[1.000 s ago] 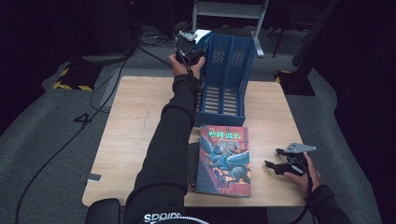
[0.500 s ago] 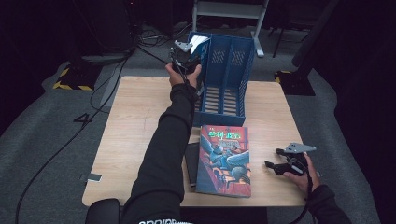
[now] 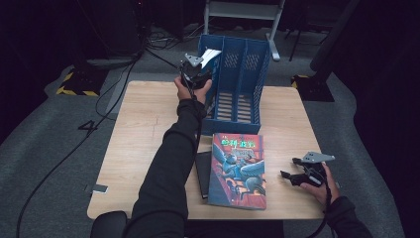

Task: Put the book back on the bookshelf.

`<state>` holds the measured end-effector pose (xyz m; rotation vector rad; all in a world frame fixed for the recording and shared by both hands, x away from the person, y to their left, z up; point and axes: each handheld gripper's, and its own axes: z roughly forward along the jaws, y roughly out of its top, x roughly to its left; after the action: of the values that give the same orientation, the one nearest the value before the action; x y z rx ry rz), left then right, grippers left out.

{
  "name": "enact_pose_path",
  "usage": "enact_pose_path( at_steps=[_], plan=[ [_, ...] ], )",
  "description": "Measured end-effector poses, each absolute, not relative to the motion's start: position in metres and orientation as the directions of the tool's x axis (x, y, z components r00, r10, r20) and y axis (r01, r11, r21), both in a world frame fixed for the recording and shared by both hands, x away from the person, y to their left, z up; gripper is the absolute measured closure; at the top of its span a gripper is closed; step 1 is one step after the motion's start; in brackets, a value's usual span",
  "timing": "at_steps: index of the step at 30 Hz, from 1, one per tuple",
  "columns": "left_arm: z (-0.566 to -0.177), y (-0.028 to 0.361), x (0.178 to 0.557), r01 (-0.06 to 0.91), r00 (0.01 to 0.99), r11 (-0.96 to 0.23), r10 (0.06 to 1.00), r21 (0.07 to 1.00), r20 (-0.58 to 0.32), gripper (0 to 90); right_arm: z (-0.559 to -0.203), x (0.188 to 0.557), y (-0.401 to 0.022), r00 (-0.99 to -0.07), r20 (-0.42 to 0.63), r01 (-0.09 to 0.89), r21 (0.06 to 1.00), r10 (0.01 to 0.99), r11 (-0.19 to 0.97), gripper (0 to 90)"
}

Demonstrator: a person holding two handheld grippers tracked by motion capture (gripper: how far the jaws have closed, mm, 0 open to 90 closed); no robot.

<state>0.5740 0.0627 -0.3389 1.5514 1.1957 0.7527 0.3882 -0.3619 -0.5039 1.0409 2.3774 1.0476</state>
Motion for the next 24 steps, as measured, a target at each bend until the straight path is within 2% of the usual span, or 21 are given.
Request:
enact_pose_path(
  at_steps=[19,24],
  plan=[
    [-0.338,0.066,0.54,0.358,0.391,-0.176,0.92,0.917,0.024,57.5,-0.504,0.389,-0.362,-0.672,-0.011,0.49,0.743,0.741,0.456,19.6],
    [-0.336,0.067,0.539,0.368,0.398,-0.188,0.917,0.911,0.028,55.0,-0.504,0.389,-0.362,-0.672,-0.011,0.49,0.743,0.74,0.456,19.6]
  ],
)
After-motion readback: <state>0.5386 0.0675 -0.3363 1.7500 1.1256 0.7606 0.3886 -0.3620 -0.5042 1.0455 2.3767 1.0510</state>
